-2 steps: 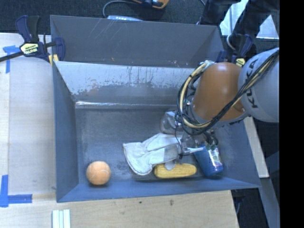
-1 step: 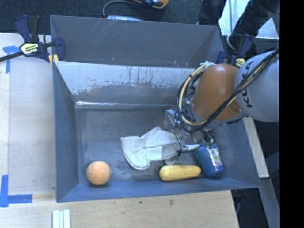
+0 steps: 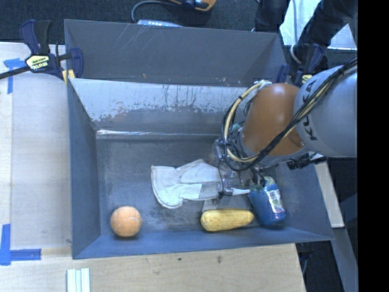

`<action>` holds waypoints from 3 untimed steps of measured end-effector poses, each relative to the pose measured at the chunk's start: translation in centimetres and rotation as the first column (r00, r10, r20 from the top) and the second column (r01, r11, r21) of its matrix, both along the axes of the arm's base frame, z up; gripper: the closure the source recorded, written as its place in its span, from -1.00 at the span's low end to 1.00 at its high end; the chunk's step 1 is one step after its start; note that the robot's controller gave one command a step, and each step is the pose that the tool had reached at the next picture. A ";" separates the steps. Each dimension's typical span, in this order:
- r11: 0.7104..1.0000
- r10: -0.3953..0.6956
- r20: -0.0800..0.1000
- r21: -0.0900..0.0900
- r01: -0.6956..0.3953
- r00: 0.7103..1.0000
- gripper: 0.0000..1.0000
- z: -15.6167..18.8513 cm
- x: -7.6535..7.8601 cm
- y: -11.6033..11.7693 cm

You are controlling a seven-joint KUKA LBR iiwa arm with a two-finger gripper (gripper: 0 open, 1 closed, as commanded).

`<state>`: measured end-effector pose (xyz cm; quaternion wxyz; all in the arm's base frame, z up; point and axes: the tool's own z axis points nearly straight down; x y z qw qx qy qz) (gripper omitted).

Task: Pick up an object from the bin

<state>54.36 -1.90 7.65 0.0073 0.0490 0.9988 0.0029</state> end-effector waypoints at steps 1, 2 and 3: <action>0.987 0.162 0.008 -0.005 -0.162 0.987 -1.00 0.1 0.5 -0.7; 1.000 0.001 0.006 0.001 -0.001 1.000 1.00 0.2 0.2 0.0; 1.000 0.001 0.004 0.000 -0.001 1.000 1.00 0.1 0.1 0.0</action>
Offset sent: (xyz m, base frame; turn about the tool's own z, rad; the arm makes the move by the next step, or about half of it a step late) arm 0.0000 0.0000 0.0000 0.0000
